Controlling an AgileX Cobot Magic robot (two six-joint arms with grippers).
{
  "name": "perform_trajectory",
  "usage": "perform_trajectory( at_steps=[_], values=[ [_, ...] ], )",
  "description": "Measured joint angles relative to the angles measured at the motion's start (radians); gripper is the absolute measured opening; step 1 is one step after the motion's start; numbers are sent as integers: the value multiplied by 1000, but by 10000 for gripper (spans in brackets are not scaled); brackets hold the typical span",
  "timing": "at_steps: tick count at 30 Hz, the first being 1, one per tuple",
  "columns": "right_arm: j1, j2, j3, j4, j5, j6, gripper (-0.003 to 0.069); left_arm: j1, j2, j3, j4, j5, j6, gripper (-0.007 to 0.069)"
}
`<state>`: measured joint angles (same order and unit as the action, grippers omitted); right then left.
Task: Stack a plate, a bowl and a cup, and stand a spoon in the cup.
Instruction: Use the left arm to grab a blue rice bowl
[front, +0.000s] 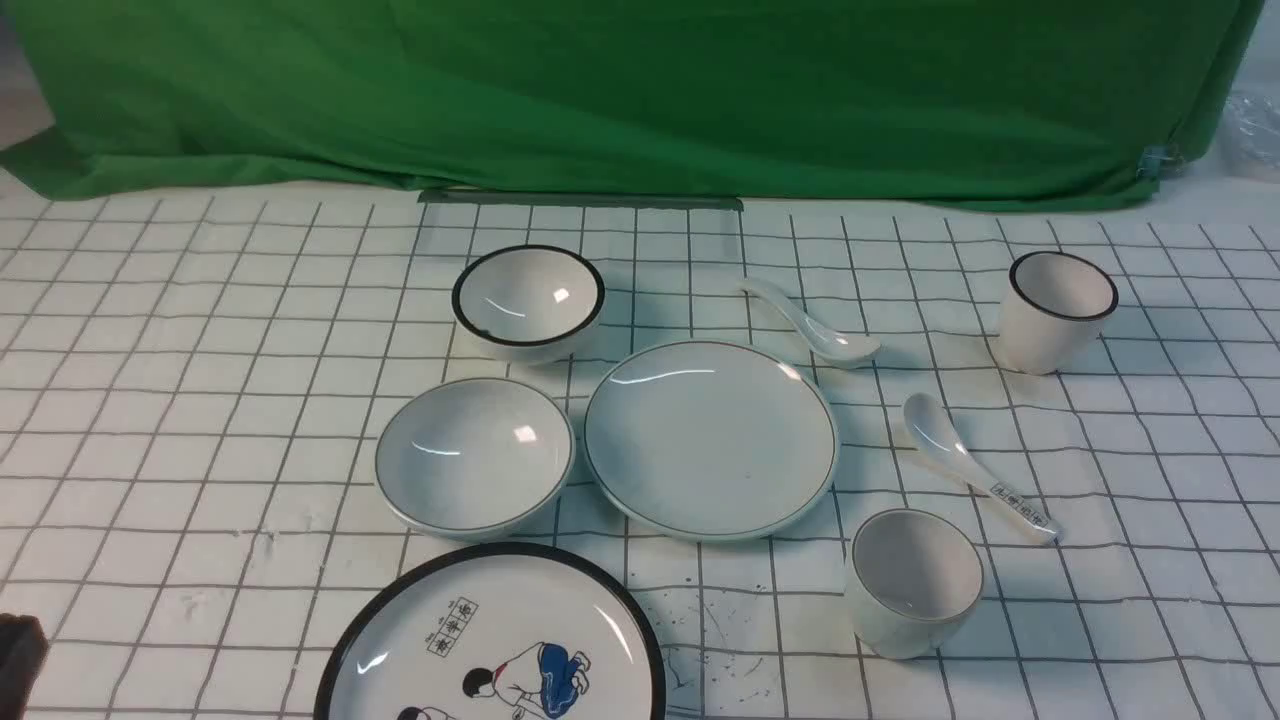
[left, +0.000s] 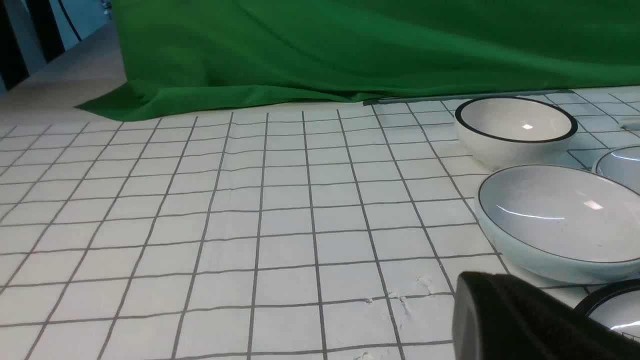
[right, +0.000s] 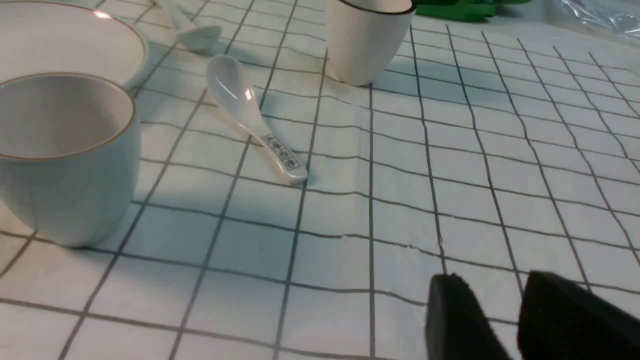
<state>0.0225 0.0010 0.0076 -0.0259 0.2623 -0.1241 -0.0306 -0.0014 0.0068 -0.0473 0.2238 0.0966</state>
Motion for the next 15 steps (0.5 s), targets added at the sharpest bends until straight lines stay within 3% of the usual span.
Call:
perform_trajectory(
  at_steps=[11,13,15],
  values=[
    [0,0,0,0,0,0,239,0,0,0,5,-1,1,4],
    [0,0,0,0,0,0,239,0,0,0,15,-56,-8,4],
    [0,0,0,0,0,0,239,0,0,0,-56,-151,-75,4]
  ],
)
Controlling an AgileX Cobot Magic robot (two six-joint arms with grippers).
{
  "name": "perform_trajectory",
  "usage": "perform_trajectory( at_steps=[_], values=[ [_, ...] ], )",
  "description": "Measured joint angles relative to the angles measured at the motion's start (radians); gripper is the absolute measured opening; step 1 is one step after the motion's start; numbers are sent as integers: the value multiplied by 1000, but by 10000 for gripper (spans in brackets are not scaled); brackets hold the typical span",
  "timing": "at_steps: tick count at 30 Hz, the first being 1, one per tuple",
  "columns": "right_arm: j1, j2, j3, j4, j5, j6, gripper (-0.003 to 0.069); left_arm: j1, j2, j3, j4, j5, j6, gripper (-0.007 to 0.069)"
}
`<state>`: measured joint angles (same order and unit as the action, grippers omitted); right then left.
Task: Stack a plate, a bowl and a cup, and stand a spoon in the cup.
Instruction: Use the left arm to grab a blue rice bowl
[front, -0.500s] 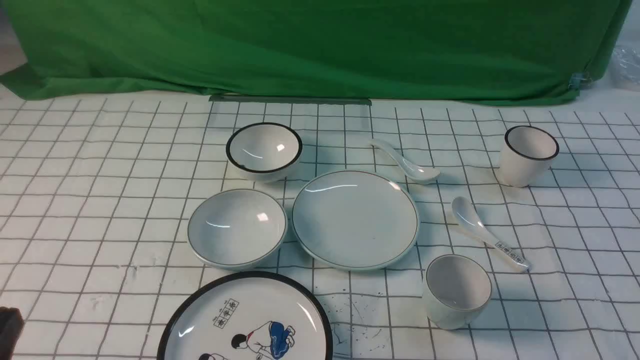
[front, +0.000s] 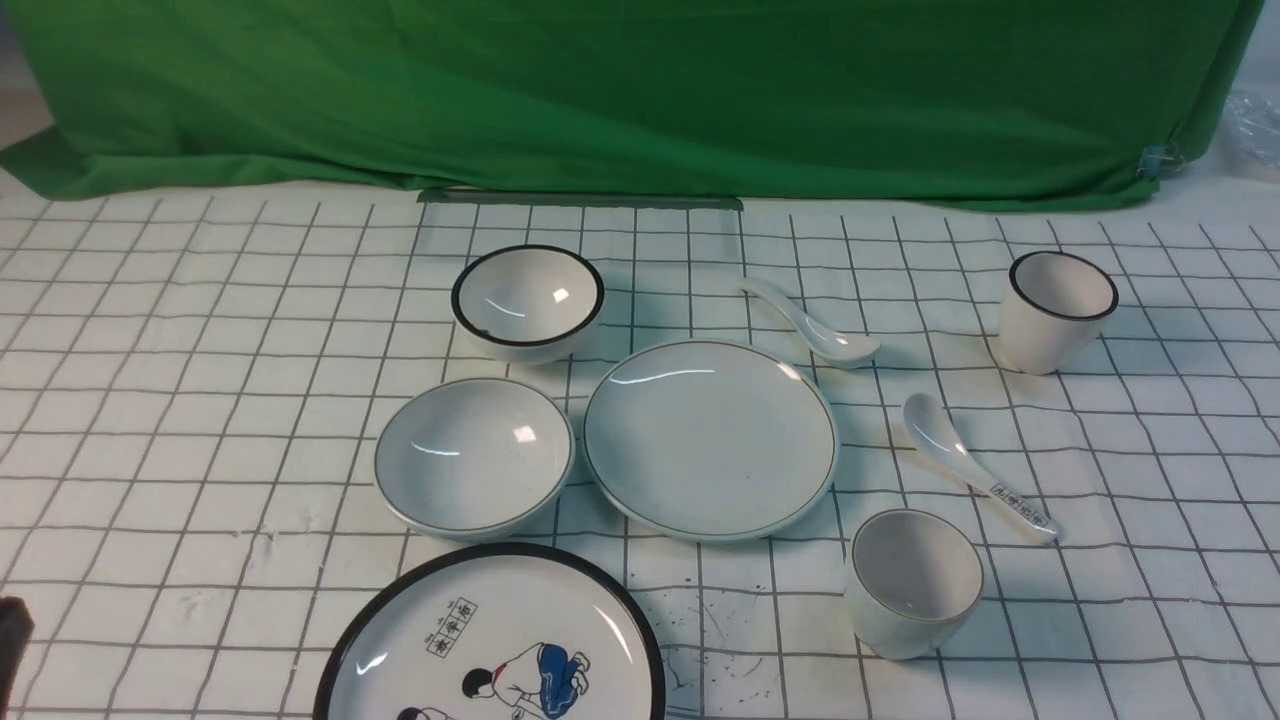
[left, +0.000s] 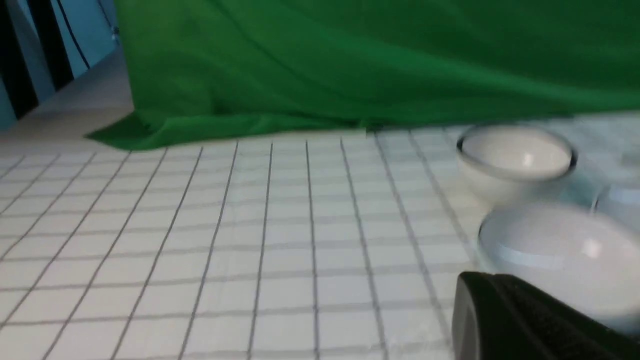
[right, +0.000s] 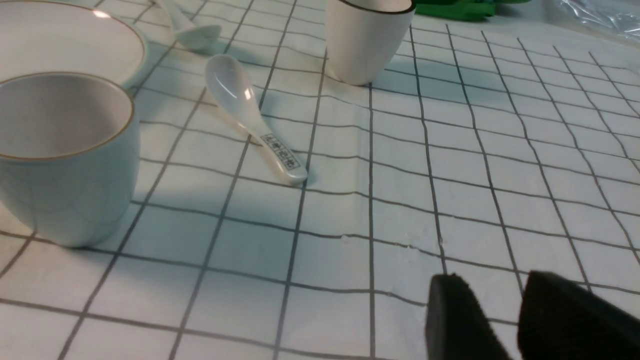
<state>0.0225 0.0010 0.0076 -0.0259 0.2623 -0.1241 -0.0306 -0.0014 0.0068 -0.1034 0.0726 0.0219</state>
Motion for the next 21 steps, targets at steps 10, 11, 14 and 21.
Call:
perform_trajectory(
  at_steps=[10,11,14,21],
  values=[
    [0,0,0,1,0,0,239,0,0,0,-205,-504,-221,4],
    [0,0,0,1,0,0,239,0,0,0,-205,-592,-250,4],
    [0,0,0,19,-25,8,239,0,0,-4,-206,-743,-305,4],
    [0,0,1,227,-362,325,239,0,140,-418,-215,-340,-383,4]
  ],
)
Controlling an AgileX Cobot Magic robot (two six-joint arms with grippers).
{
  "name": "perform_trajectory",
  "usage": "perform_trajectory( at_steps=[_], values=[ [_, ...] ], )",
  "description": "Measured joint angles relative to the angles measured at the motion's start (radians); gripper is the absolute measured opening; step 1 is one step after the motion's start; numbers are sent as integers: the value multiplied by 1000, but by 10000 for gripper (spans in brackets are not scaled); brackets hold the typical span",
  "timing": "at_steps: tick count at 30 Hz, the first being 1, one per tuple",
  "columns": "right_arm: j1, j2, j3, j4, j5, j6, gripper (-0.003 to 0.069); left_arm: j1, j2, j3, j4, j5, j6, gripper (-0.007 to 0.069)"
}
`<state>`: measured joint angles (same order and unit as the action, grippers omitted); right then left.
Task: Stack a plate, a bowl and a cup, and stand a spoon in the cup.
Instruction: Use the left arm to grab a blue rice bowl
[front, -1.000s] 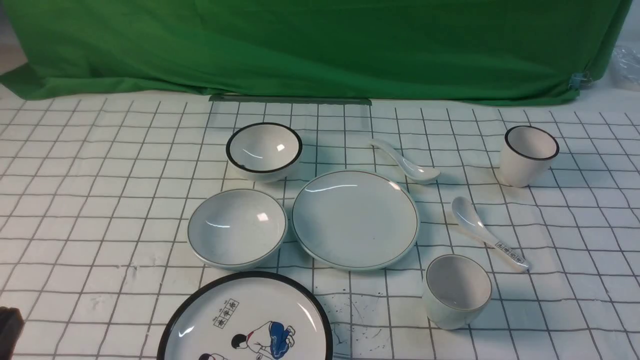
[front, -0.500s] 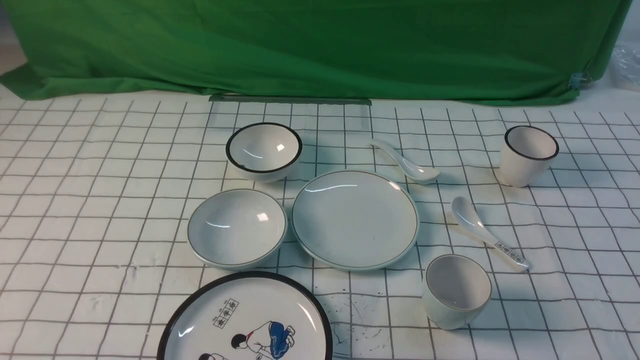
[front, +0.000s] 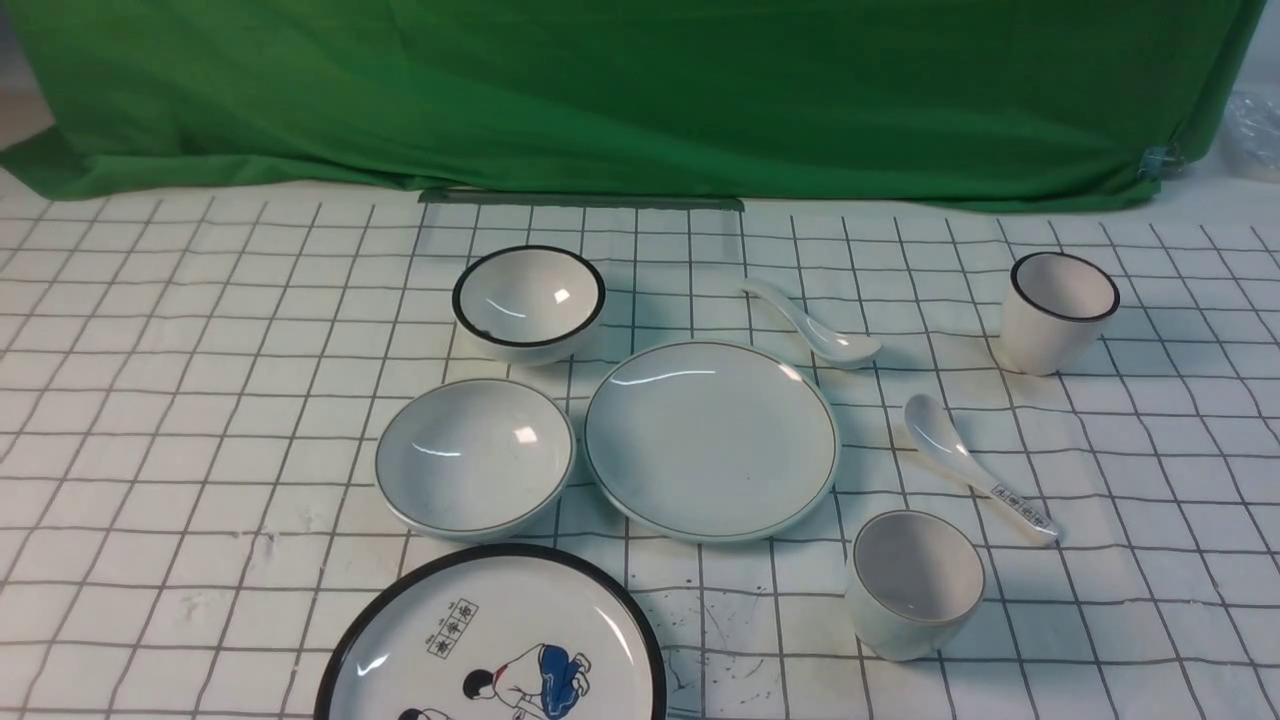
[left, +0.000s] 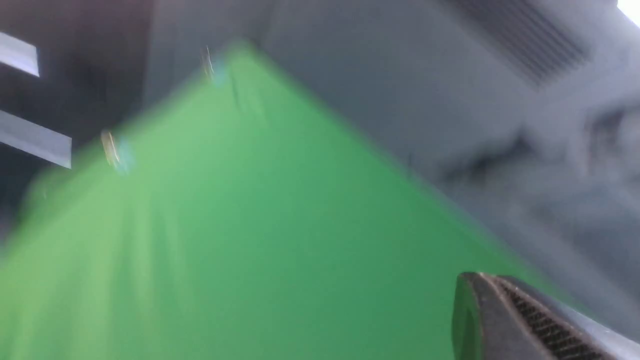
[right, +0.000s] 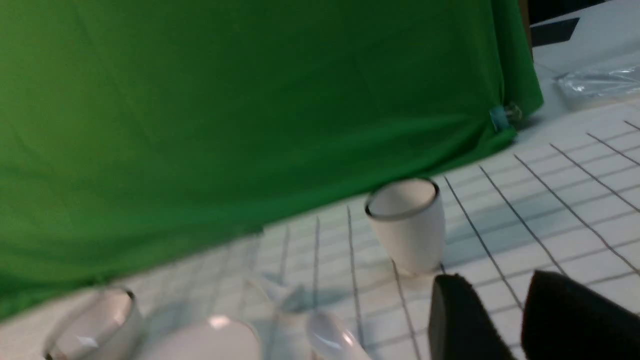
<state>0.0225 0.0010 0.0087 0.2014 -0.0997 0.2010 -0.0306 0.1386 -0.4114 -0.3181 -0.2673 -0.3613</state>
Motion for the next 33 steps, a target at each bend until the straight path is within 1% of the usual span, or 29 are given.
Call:
perform_trajectory(
  at_steps=[1,3,4,7,8,9,10,12,13,14,15,16,17,18,19,20,21,23,24,25,26,27,29,30,31,32,33],
  values=[
    [0,0,0,10,-41,49,239,0,70,-107,8,163,0,4],
    [0,0,0,22,-115,123,239,0,238,-290,16,467,61,4],
    [0,0,0,24,-127,132,239,0,308,-333,17,549,87,4],
    [0,0,0,31,-153,158,239,0,602,-512,11,943,224,4],
    [0,0,0,32,-155,159,239,0,620,-512,9,960,224,4],
    [0,0,0,32,-157,165,239,0,690,-541,5,1020,270,4],
    [0,0,0,33,-161,172,235,0,826,-568,-1,1089,335,4],
    [0,0,0,33,-147,176,221,0,972,-588,0,1123,388,4],
    [4,0,-14,34,-81,176,197,-4,1056,-598,6,1133,405,4],
    [5,1,-18,34,-46,174,186,-5,1069,-600,8,1135,408,4],
    [19,20,-68,35,100,144,133,-22,1149,-611,20,1139,416,4],
    [40,53,-143,35,224,85,83,-47,1211,-620,41,1137,419,4],
    [49,84,-179,35,306,39,59,-61,1232,-622,51,1127,419,4],
    [73,146,-269,34,417,-19,43,-89,1267,-627,74,1105,414,4],
    [86,195,-322,33,502,-46,36,-112,1290,-632,92,1072,401,4],
    [90,208,-335,33,502,-52,36,-116,1295,-632,96,1065,397,4],
    [107,290,-413,29,611,-80,31,-140,1319,-641,110,1026,375,4],
    [133,444,-544,18,753,-111,30,-161,1368,-677,128,1002,315,4],
    [135,472,-565,15,764,-119,31,-162,1373,-681,128,1000,304,4],
    [144,581,-638,9,840,-165,36,-163,1425,-721,137,999,275,6],
    [145,607,-655,8,845,-175,38,-163,1431,-725,139,998,270,7],
    [149,693,-703,7,875,-207,50,-163,1477,-764,151,1003,254,20],
    [150,789,-755,6,892,-229,70,-163,1544,-806,160,1014,252,48],
    [150,851,-781,8,897,-244,85,-163,1584,-832,171,1032,250,78],
    [150,851,-785,8,897,-244,85,-163,1590,-837,174,1032,250,83],
    [150,901,-804,14,900,-254,98,-165,1627,-858,190,1047,244,123],
    [150,946,-813,23,898,-269,109,-165,1671,-877,208,1053,237,187]
  ],
)
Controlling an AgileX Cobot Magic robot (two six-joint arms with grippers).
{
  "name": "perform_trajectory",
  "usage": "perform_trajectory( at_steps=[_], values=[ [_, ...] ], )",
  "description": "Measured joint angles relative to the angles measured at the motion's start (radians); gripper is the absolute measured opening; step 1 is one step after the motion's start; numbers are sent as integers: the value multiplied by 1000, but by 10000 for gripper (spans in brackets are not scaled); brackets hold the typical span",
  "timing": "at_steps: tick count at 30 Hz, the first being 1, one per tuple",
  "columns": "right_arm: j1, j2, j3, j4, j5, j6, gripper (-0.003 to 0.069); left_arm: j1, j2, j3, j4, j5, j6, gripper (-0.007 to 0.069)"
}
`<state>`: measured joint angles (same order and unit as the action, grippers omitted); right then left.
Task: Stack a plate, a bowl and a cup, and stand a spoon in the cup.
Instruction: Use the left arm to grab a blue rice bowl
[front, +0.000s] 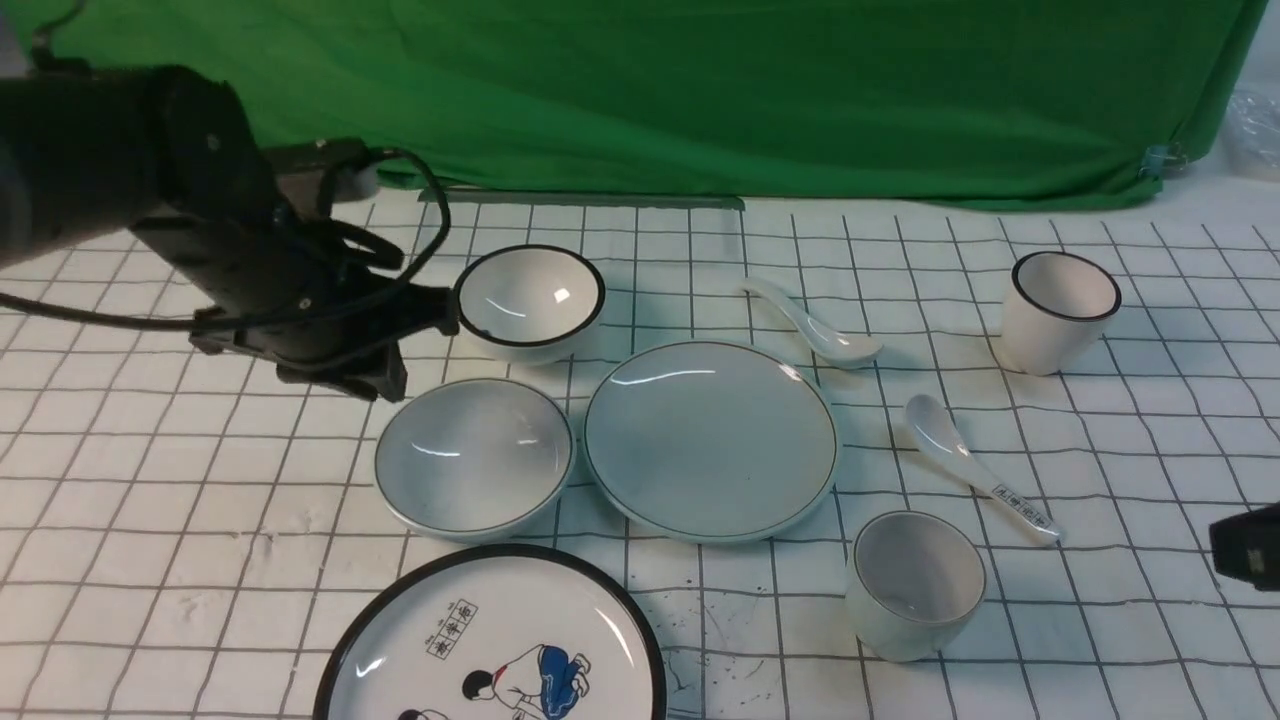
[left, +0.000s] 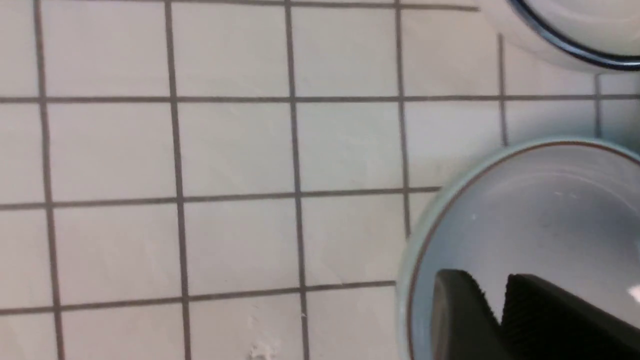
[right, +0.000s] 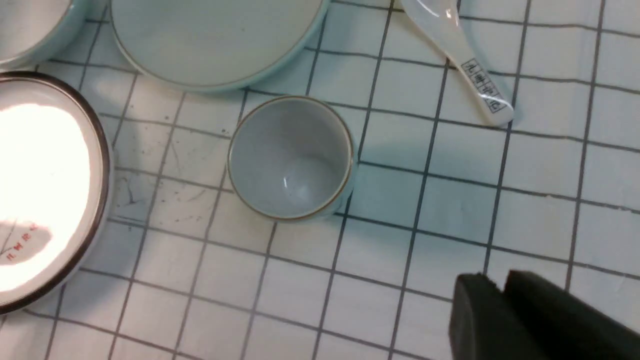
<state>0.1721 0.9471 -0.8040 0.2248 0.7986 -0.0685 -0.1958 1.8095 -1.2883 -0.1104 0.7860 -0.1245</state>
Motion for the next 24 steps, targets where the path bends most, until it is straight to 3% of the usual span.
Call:
perform_trajectory(
  at_steps=[4,9,12,15,16,19,24],
  values=[
    [0,60,-1,7,0,-6,121,0,77,-14,16,2,-3,356],
    [0,71,-1,10,-35,-7,129,0,127,-14,22,-8,-3,440],
    [0,71,-3,10,-68,-11,136,0,144,-14,5,-10,5,349],
    [0,71,-4,10,-86,-17,142,-2,141,-21,-4,12,28,127],
    [0,71,-4,10,-88,-19,144,-3,134,-24,-9,22,27,92],
    [0,71,-4,11,-95,-26,144,-5,95,-26,-16,35,24,41],
    [0,71,-5,11,-98,-34,148,-4,11,-23,-53,43,36,35]
  ],
)
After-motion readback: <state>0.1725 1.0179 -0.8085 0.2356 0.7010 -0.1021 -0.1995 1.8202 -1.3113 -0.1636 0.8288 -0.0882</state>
